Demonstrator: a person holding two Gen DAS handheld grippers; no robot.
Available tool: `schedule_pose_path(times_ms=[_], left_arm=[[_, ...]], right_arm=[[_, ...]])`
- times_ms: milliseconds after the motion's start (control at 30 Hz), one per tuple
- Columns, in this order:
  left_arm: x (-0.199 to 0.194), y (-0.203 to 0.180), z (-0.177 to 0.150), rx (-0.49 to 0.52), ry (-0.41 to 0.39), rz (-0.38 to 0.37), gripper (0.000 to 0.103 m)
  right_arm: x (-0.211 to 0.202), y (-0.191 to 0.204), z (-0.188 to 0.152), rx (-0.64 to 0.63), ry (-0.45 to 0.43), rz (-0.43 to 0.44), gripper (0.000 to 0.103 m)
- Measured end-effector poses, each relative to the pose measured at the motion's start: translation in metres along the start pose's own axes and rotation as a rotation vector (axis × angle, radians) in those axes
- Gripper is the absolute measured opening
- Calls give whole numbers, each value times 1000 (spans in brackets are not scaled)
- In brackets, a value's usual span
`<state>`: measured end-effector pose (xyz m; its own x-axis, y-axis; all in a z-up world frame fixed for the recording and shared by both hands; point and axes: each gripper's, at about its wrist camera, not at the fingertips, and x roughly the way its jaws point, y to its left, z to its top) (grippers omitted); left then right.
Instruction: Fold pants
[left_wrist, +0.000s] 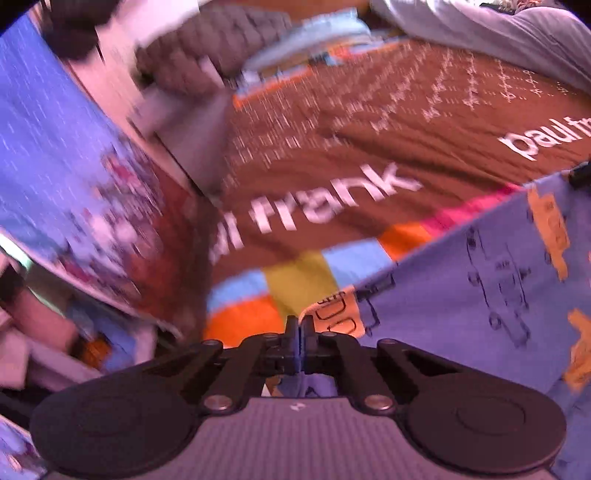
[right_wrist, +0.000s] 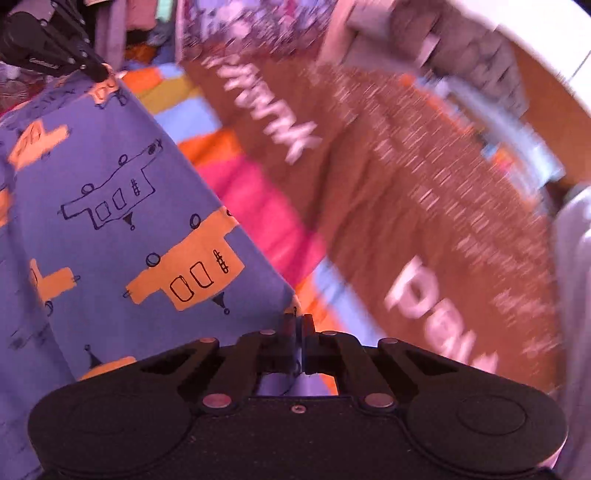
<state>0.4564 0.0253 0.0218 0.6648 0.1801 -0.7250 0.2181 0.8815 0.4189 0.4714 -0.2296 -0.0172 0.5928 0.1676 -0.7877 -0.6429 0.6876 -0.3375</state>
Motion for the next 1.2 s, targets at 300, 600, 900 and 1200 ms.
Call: schedule_pose_path(times_ms=[300, 600, 900, 1200], left_arm=[[29, -17, -16, -26, 30, 31, 0], [-56, -9, -26, 16, -72, 61, 0], [-139, -20, -97, -12, -159, 21, 0], [-155, -57, -169, 65, -163, -14, 0]], right_arm=[[51, 10, 5, 14, 28, -135, 1], [-45, 19, 3, 26, -98, -154, 2], [-150, 66, -52, 108, -153, -80, 1], [-193, 143, -132, 179, -116, -38, 0]])
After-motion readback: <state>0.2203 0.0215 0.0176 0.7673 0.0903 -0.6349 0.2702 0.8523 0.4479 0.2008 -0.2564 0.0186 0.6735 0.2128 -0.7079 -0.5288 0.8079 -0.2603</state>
